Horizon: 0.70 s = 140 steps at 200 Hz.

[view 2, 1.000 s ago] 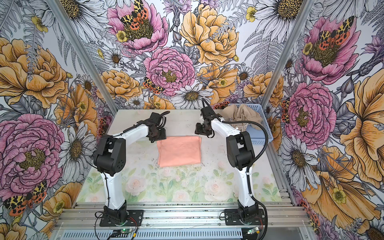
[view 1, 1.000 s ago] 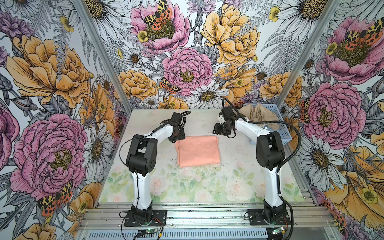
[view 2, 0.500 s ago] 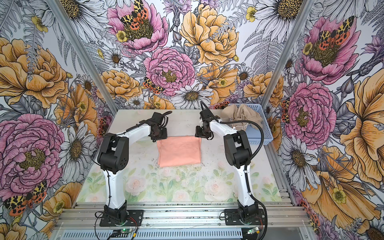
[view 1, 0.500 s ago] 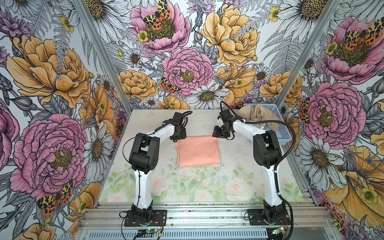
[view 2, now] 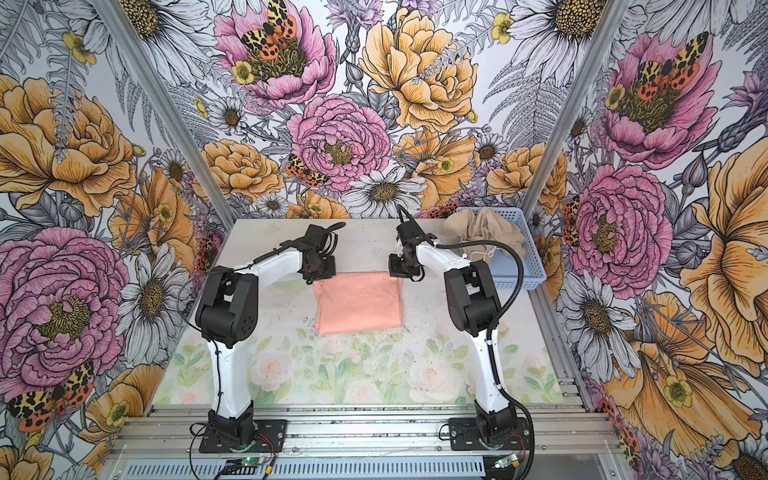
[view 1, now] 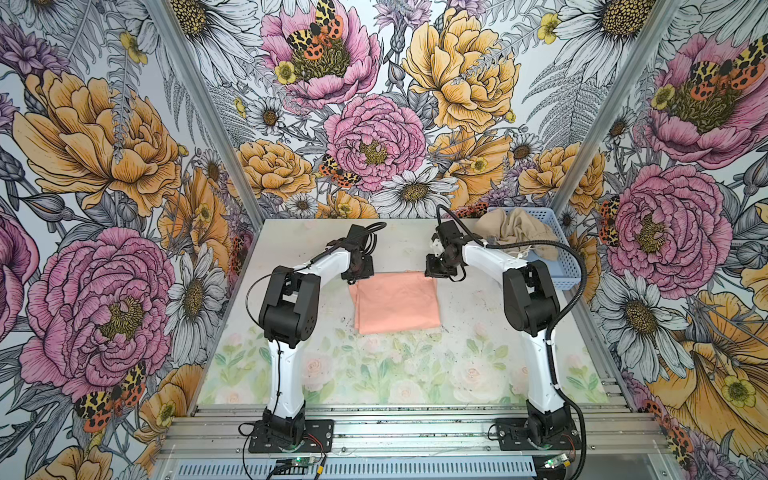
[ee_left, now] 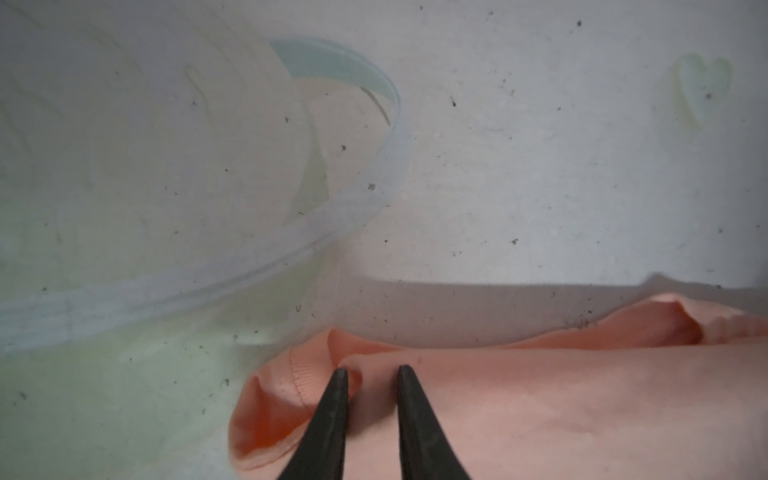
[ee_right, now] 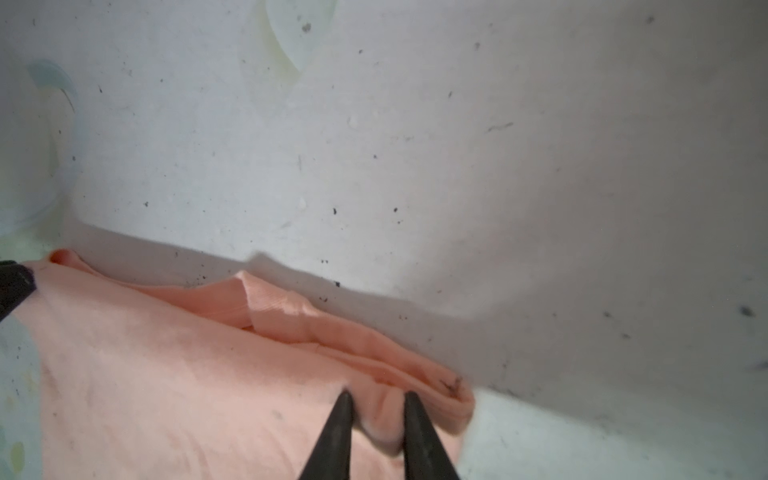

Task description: Fold and stack the mixed laundry pile

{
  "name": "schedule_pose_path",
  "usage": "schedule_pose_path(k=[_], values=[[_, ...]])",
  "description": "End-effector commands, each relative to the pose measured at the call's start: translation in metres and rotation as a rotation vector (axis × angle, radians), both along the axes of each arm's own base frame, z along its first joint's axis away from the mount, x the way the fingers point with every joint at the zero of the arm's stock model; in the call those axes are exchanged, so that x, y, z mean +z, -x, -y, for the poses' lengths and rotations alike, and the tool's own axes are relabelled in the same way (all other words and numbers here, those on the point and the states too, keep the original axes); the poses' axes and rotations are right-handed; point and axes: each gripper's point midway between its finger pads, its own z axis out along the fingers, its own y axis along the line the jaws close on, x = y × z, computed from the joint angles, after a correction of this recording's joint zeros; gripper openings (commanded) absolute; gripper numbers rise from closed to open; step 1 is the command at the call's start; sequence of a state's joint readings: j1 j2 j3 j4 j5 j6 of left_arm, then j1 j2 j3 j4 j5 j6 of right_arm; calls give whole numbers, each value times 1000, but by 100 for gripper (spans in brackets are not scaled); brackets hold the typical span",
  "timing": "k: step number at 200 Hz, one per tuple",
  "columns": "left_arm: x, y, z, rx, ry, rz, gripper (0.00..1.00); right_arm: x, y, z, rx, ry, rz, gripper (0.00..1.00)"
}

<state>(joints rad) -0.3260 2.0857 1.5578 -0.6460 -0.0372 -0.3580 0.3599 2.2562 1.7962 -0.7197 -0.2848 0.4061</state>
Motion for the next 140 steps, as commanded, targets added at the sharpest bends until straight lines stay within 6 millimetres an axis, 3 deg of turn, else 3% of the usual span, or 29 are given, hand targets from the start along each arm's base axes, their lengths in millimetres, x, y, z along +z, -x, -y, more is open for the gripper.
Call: schedule_pose_path(k=[1, 53, 80, 140], values=[[6, -8, 7, -15, 13, 31, 16, -1, -3, -8, 9, -16, 12, 17], [8, -6, 6, -13, 24, 29, 0, 13, -5, -8, 6, -20, 40, 6], [16, -6, 5, -6, 40, 44, 0, 20, -5, -9, 5, -25, 51, 0], [46, 3, 2, 5, 72, 89, 0, 49, 1, -13, 15, -49, 91, 0]])
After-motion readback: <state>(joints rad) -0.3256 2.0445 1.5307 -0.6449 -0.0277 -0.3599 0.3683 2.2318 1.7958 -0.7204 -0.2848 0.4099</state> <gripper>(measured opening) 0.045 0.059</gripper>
